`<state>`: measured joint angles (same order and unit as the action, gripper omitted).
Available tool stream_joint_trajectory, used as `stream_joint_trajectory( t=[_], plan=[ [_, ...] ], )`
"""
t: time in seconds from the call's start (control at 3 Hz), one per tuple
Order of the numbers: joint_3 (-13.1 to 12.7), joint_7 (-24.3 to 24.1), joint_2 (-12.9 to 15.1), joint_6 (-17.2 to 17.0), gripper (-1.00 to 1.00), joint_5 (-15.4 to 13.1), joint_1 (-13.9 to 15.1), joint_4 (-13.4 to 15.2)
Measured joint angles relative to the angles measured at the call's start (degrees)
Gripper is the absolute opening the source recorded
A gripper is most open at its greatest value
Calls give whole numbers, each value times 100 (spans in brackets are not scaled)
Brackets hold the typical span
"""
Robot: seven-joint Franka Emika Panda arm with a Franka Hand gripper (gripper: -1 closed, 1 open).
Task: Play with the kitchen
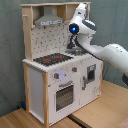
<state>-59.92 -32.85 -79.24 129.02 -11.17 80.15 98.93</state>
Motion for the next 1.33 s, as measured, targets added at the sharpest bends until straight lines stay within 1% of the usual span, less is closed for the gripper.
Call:
stream_joint_trajectory(
  t=[0.33,0.67,1.0,1.33],
  plan=[
    [180,333,-3,-341,-100,-4,-279,135],
    [338,675,-2,-420,-100,-4,-433,544],
    [479,842,-45,-418,-100,-10,-824,989],
    [614,891,-91,-337,-100,-54,-1193,1457]
  ],
)
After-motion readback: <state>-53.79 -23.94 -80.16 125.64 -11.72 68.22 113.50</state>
